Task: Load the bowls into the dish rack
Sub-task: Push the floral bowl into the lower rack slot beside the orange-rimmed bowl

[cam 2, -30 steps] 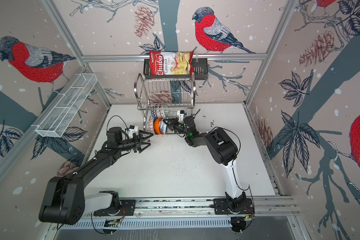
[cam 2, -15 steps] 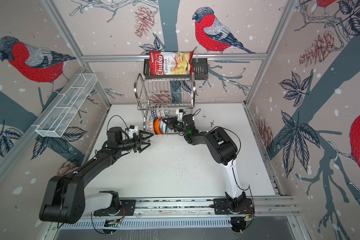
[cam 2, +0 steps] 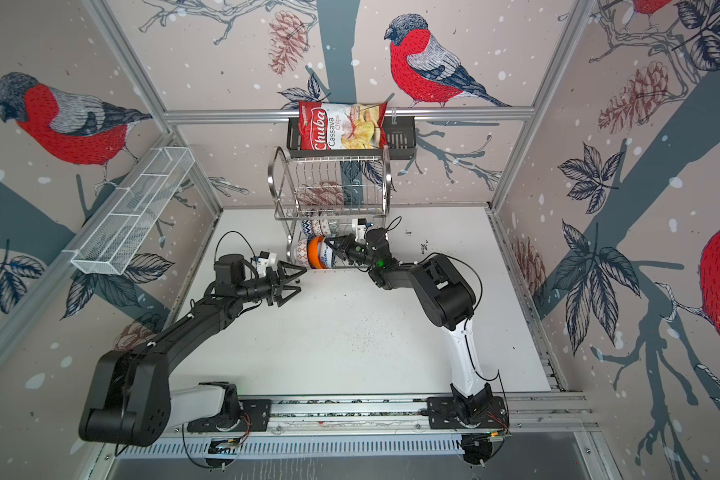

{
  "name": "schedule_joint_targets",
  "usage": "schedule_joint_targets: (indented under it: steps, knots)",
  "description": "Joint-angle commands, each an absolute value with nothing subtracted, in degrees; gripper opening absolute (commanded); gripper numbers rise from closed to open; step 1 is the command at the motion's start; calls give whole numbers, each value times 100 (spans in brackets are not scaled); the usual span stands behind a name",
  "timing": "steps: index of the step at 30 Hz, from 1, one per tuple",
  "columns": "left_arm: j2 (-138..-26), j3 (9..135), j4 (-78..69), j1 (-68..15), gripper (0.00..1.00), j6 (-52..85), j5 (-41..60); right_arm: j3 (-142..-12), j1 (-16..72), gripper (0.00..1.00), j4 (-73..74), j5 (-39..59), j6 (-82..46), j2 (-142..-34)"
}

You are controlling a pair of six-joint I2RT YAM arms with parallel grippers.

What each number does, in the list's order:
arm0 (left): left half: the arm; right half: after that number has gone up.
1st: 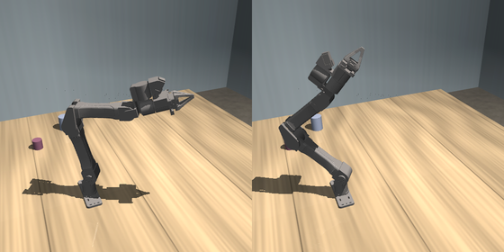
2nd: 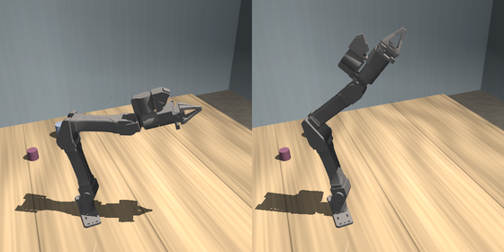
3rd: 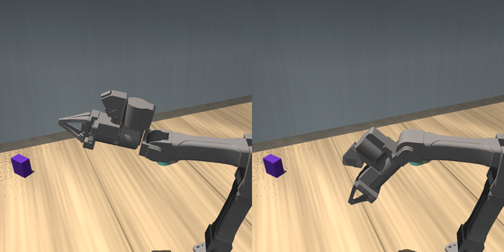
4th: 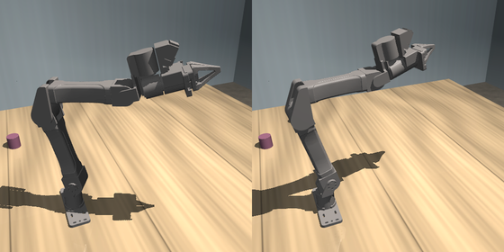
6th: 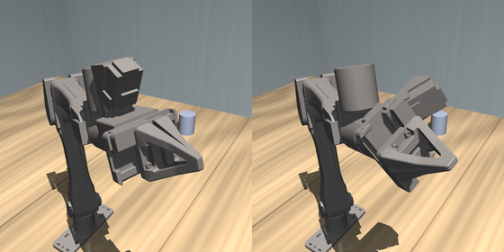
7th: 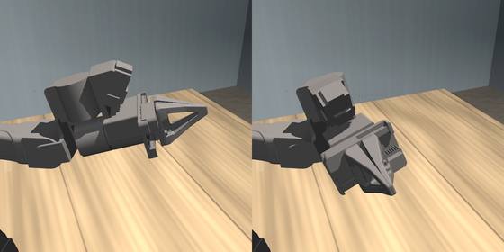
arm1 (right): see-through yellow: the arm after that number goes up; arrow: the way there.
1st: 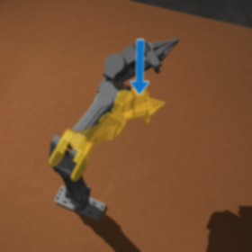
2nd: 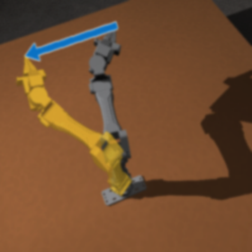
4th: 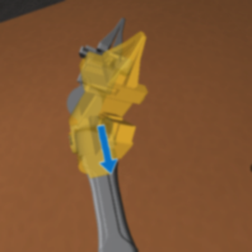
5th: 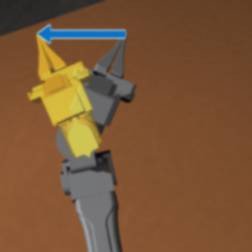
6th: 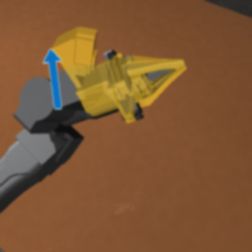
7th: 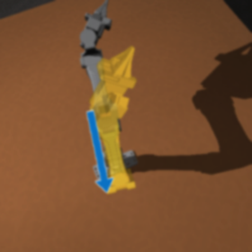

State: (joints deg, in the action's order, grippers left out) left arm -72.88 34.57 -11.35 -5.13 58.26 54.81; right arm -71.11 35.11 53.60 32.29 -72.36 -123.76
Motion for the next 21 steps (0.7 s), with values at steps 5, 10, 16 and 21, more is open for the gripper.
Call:
schedule_joint_targets:
  steps: [5,10,16,21]
  knots:
    - [-7287,3473,-1212,-501,97,5748,5459,-7259,3498,0,4434,3253,-6618,-12257]
    - [-7270,3463,-1204,-495,97,5748,5458,-7303,3498,0,4235,3278,-6478,-12234]
    - [-7266,3469,-1193,-492,97,5747,5463,-7446,3515,0,3832,3278,-6223,-12217]
    - [-7260,3452,-1184,-492,97,5736,5457,-7645,3551,0,3347,3256,-5921,-12226]
